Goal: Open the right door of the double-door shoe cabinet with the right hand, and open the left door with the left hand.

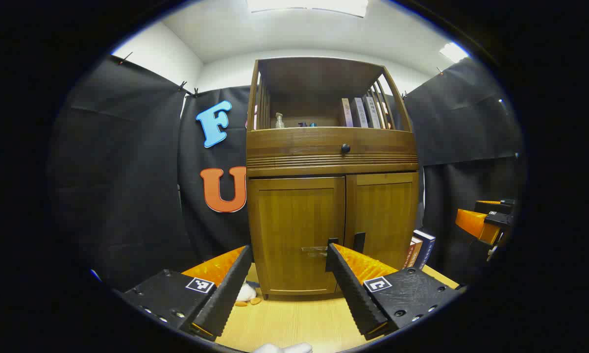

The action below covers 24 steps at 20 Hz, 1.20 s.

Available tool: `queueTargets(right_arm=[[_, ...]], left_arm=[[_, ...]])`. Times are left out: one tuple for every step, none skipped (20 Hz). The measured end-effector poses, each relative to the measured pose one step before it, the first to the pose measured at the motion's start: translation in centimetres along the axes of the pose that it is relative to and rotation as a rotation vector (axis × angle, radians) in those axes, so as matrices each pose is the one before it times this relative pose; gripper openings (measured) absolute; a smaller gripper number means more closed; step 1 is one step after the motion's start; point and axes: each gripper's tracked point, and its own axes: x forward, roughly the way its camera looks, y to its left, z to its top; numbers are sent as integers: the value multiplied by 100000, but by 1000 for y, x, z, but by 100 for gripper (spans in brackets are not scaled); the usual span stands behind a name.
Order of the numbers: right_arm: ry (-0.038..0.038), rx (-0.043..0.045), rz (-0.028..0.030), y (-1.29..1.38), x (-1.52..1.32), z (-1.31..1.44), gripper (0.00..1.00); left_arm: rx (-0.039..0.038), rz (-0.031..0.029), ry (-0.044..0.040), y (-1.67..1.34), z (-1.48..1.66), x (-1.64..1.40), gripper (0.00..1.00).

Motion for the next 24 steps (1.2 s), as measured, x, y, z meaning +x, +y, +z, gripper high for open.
queueTargets(right_arm=[[70, 863, 193, 97, 172, 2, 100], [298, 305, 181, 94, 112, 60, 100], [-140, -109, -171, -95, 167, -57, 100], [5, -593, -268, 28, 70, 55, 100], [-131, -941, -17, 12, 100, -98, 100], [19, -824, -162, 40, 36, -31, 100], [12, -468, -5, 50, 56, -43, 100], [139, -182, 158, 126, 59, 2, 100], [378, 27, 417, 134, 52, -96, 100], [265, -5, 318, 186, 34, -12, 100], [-45, -29, -3, 97, 249, -3, 100], [-108, -342, -31, 42, 111, 28, 100], [-361, -590, 1, 100, 83, -107, 100], [-98, -634, -87, 26, 218, -173, 100], [-135, -486, 595, 183, 263, -282, 100], [682, -556, 215, 196, 372, -434, 97], [981, -658, 633, 189, 464, -694, 100], [900, -762, 497, 361, 550, -664, 100], [1105, -685, 467, 265, 720, -782, 100], [1261, -516, 604, 474, 780, -707, 100], [533, -111, 736, 505, 887, -695, 100], [441, -582, 372, 468, 940, -481, 100], [1011, -1670, -558, 210, 1041, -690, 100], [669, -651, -146, 353, 900, -436, 100]], left_arm=[[337, 383, -352, 194, 103, 125, 95], [-292, -85, -154, -74, 78, 66, 95], [-640, -308, 42, -97, -29, 80, 95], [-373, -133, 381, 28, -120, 6, 95], [55, 366, -155, 142, -6, 84, 95], [292, 301, -176, 246, 70, 47, 95], [366, 320, -484, 130, 37, 67, 95], [324, 323, 221, 73, -176, -38, 95], [-48, 192, 838, 94, -238, -22, 95], [-322, 13, 259, 73, -233, -52, 95], [-389, 196, 66, 122, -104, 32, 95], [-510, 65, 446, 186, -126, 43, 95], [-328, 437, 179, 136, -30, -41, 95], [-188, 368, 258, 250, -109, -189, 95], [-201, 308, 156, 136, -119, -148, 95], [-78, 330, -37, 200, -101, -143, 94], [108, 686, -301, 268, -20, -116, 95], [285, 674, 43, 281, 5, -193, 95], [283, 701, 340, 259, -173, -176, 95], [129, 861, 185, 346, -201, -291, 95], [-90, 568, 245, 359, -61, -202, 95], [-127, 465, -41, 357, 63, -268, 95], [-78, 579, 132, 358, 30, -218, 94], [-164, 434, 238, 272, 87, -286, 95]])
